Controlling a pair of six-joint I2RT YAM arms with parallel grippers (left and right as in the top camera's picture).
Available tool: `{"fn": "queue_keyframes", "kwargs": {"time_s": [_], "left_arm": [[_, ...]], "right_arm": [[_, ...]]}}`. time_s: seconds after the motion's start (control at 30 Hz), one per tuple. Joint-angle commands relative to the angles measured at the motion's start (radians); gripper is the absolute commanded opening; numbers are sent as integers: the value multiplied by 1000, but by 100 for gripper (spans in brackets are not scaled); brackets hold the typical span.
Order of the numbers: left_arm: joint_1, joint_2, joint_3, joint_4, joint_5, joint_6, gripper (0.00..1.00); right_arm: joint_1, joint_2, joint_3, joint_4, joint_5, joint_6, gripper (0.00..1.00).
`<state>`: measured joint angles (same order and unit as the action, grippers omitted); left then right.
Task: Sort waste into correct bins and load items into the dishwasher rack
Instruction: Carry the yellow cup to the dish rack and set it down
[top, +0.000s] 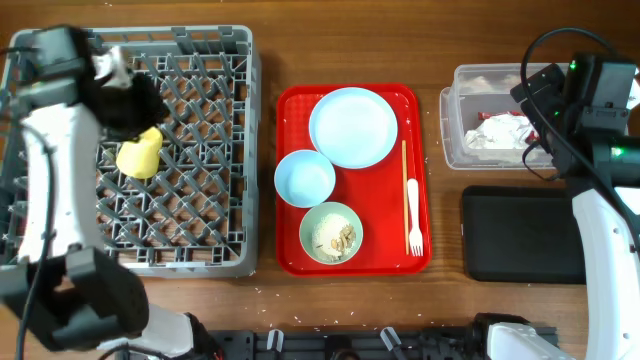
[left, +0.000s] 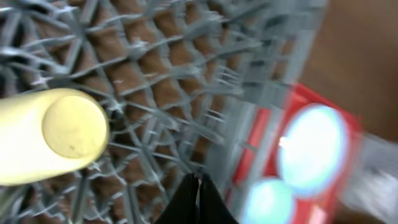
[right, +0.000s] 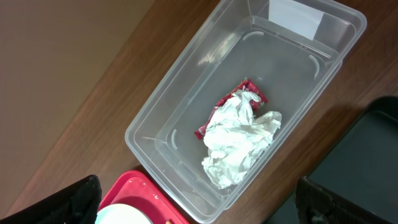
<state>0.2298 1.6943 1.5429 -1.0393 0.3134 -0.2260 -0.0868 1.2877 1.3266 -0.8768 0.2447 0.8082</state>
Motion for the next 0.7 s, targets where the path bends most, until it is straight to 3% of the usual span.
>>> {"fn": "queue_keyframes", "kwargs": {"time_s": [0.0,0.33,0.43,0.67], "left_arm": [[-59,58,0,19,-360,-153,4],[-34,168,-5,-1,-380,-157,4],[12,168,-5,-52,-444,-202,4],[129,132,-5,-120,-432,-236,4]], "right_arm": [[-2,-1,1,0,20,11,100],[-2,-1,1,0,20,11,100],[-2,-1,1,0,20,11,100],[-2,-1,1,0,20,11,100]]}}
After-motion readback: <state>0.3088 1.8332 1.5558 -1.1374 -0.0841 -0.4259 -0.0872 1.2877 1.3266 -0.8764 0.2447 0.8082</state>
